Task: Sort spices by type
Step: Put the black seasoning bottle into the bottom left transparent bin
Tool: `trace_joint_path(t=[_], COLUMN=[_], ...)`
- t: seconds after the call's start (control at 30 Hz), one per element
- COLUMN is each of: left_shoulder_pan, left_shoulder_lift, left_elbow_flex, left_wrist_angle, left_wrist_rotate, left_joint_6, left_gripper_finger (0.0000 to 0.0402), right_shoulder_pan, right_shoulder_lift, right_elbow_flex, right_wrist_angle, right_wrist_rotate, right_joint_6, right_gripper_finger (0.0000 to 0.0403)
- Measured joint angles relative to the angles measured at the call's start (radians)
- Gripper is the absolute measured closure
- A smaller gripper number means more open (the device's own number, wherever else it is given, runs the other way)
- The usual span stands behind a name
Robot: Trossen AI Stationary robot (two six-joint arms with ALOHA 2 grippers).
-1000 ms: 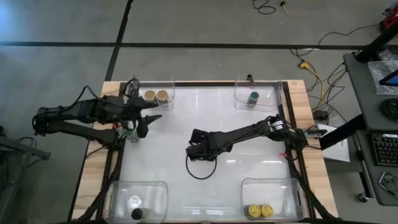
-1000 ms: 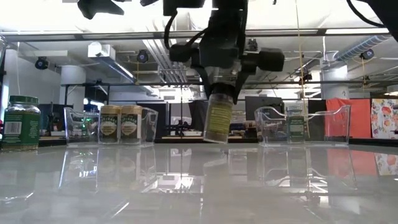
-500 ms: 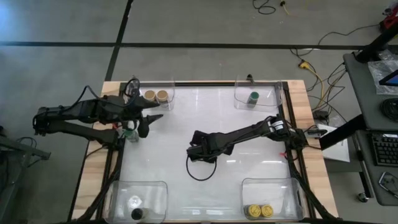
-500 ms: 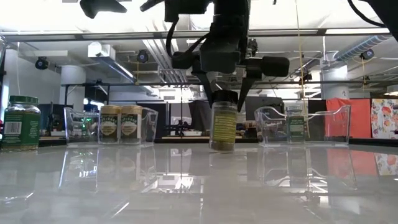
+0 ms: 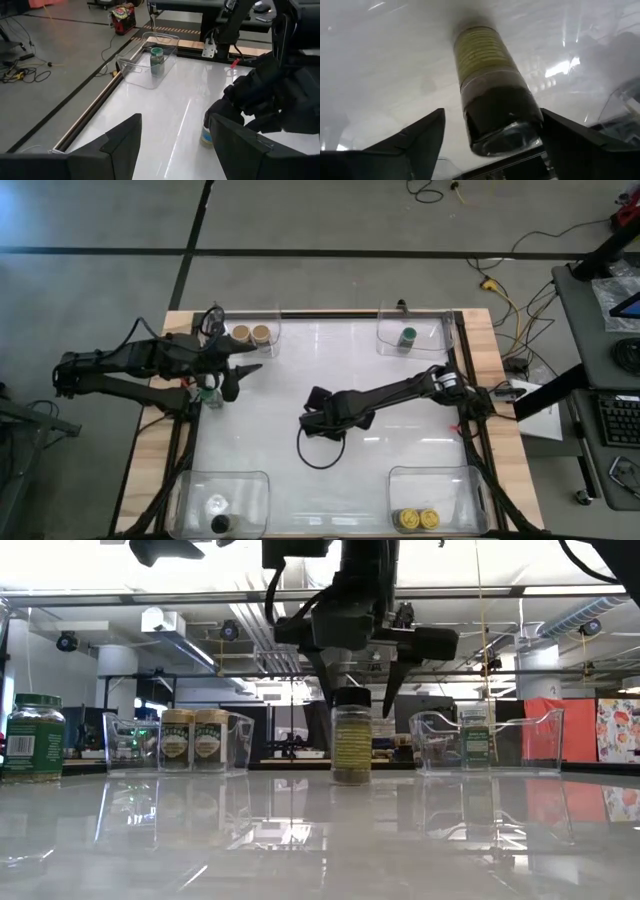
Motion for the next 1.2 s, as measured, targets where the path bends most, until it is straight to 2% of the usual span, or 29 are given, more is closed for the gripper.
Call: trace_joint_path(t=[0.23,0.33,0.4,0.43,0.57,0.83,1.0,1.2], left_shoulder_pan=[0.0,0.0,0.0,0.0,-0.001,0.001,0.001,0.001], left_shoulder_lift=[-0.007,-0.013,-0.02,-0.023,-0.028,-0.013,-0.018,-0.032], left_elbow_flex=[0.0,0.0,0.0,0.0,0.0,0.0,0.0,0.0], left_wrist_angle=[-0.001,-0.002,-0.002,-0.003,0.002,-0.027,-0.027,-0.035], left_wrist_rotate=[0.0,0.002,0.015,0.045,0.288,0.321,0.326,0.349], left_joint_6=[0.027,0.043,0.048,0.047,0.046,0.104,0.137,0.144], left_gripper_finger=[0.0185,0.0185,0.0185,0.0185,0.019,0.0211,0.0218,0.0219], right_shoulder_pan=[0.034,0.058,0.064,0.064,0.05,0.07,0.058,0.01], right_shoulder_lift=[-0.07,-0.113,-0.149,-0.167,-0.237,-0.287,-0.284,-0.281], right_elbow_flex=[0.0,0.0,0.0,-0.001,-0.049,-0.298,-0.441,-0.5], right_wrist_angle=[0.074,0.101,0.104,0.11,0.12,0.262,0.38,0.453], right_wrist_rotate=[-0.001,-0.023,-0.092,-0.135,-0.225,-0.29,-0.229,-0.177], right_joint_6=[0.068,0.18,0.385,0.541,1.169,1.77,1.939,1.943], right_gripper_finger=[0.0057,0.0049,0.0049,0.005,0.0061,0.0103,0.0143,0.0172])
